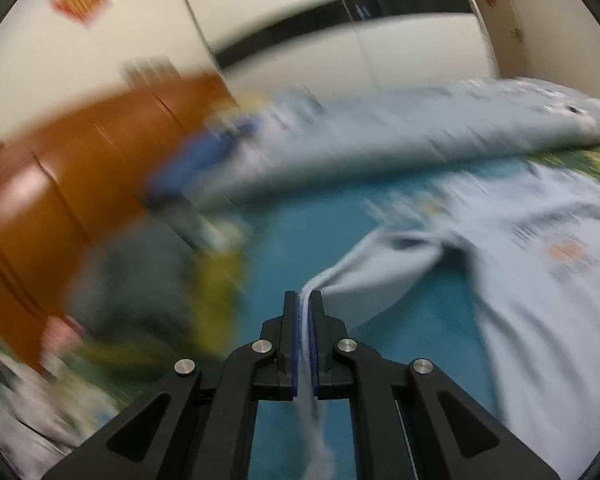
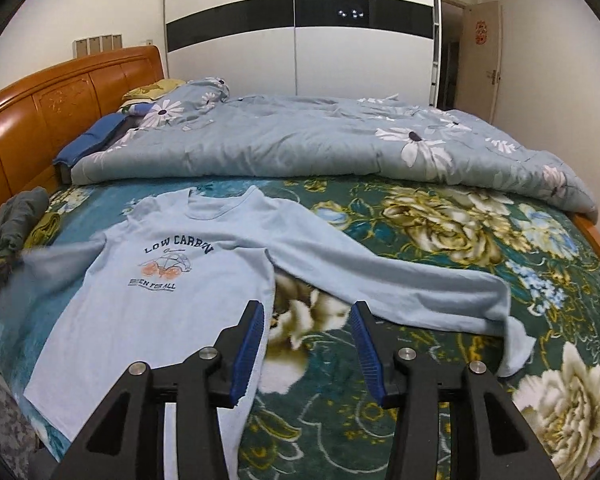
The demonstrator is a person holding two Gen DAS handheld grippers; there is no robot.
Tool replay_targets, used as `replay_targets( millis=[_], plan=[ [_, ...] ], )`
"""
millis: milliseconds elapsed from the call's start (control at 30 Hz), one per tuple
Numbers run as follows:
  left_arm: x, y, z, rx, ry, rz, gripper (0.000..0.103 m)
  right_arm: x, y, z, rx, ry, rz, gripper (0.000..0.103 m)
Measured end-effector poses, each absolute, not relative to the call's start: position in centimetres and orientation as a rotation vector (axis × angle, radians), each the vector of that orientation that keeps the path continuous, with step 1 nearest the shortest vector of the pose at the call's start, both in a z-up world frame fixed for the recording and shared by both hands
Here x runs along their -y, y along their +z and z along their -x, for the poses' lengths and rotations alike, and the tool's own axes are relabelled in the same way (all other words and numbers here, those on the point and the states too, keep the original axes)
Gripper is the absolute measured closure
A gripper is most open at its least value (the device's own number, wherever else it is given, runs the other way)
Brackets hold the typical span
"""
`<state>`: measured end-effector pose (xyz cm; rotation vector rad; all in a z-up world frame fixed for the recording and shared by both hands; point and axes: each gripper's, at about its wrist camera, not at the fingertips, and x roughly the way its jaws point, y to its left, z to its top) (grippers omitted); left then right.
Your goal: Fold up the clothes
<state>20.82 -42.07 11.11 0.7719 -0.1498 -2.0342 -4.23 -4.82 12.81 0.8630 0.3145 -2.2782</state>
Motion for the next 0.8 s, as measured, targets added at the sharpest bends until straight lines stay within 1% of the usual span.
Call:
replay_targets(
  millis=[67, 133, 300, 400, 500, 533, 600, 633, 667, 800],
  plan=[
    [42.2, 12.0, -21.0, 0.244, -1.979, -0.696, 0.098, 5.2, 12.3, 4.3, -0.303, -2.266, -0.876, 0.054],
    [43.0, 10.9, -21.2, 0.216, -1.965, -0.728, 0.098, 5.5, 11.7, 4.1, -0.300, -2.258, -0.894, 0.054],
    [45.2, 3.6, -22.7, 0.018, -1.943, -0.918, 0.098, 5.9, 10.0, 4.0, -0.294, -2.228, -0.951, 0.054],
    [45.2, 1.6, -23.8, -0.078, -1.950, -0.956, 0.095, 6.0, 9.5, 3.9, -0.293, -2.220, -0.970, 0.054],
    [44.8, 0.5, -25.1, -0.202, -1.990, -0.958, 0.095, 6.2, 9.4, 3.8, -0.300, -2.215, -0.970, 0.054],
    [44.7, 0.8, -25.5, -0.242, -2.014, -0.936, 0.093, 6.3, 9.4, 3.8, -0.301, -2.213, -0.969, 0.054],
    [44.5, 1.4, -26.7, -0.334, -2.061, -0.888, 0.078, 6.4, 9.4, 3.7, -0.303, -2.211, -0.968, 0.054],
    [44.5, 1.7, -27.7, -0.390, -2.080, -0.853, 0.065, 6.5, 9.4, 3.6, -0.306, -2.209, -0.966, 0.054],
    [44.6, 2.1, -28.8, -0.446, -2.098, -0.817, 0.059, 6.5, 9.4, 3.5, -0.311, -2.207, -0.965, 0.054],
    [46.0, 2.4, -33.3, -0.726, -2.025, -0.656, 0.057, 6.6, 9.3, 3.3, -0.327, -2.207, -0.961, 0.054]
  ],
)
